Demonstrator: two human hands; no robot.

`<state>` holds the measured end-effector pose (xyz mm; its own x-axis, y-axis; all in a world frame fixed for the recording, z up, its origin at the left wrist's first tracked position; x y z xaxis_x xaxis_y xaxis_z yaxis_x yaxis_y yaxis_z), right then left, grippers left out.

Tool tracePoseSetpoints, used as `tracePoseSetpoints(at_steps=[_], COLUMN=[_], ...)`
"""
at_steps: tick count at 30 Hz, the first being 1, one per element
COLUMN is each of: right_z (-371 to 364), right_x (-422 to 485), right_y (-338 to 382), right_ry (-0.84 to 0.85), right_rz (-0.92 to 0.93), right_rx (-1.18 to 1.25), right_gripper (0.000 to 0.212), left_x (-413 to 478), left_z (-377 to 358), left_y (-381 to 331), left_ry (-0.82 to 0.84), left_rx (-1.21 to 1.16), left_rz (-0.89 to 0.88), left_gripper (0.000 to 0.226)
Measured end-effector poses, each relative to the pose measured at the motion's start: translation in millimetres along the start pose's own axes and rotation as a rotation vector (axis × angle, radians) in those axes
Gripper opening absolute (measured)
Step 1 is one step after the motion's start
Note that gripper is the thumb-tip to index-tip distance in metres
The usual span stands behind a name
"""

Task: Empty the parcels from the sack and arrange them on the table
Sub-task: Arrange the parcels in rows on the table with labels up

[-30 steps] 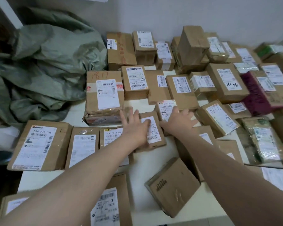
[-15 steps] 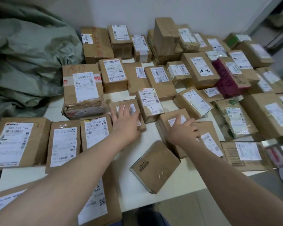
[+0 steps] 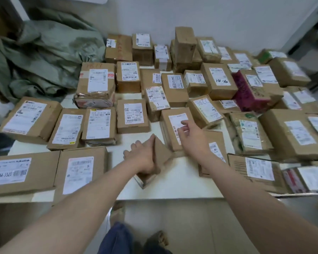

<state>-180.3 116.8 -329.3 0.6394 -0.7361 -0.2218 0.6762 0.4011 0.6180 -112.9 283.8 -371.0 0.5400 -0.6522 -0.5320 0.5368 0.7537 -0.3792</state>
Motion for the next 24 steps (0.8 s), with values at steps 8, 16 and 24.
tracePoseSetpoints(at_steps=[8, 16, 24], right_z=[0, -52, -57], right_x=[-34, -64, -59], right_y=[-24, -9, 12], right_ry=[0.223, 0.738, 0.218], right_rz=[-0.245, -0.422, -0.275], right_rx=[0.459, 0.854, 0.08], right_gripper=[0.031, 0.059, 0.107], left_x=[-60, -57, -68], left_z=[8, -18, 12], left_y=[2, 45, 90], left_ry=[-0.017, -0.498, -0.743], left_rx=[-1.607, -1.536, -0.703], left_rz=[0.016, 0.246, 0.328], left_gripper=[0.024, 0.024, 0.037])
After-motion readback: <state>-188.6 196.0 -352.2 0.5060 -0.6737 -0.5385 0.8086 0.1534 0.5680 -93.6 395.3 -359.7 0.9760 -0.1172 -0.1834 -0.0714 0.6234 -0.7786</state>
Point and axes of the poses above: each hand's wrist, its own x-axis towards the middle knuckle, its own z-axis out of the back of the hand, y = z × x, the point moved 6 cm from there along x, towards the middle knuckle, and after that the axes turned 10 degrees about -z, right-handed, at the moved point
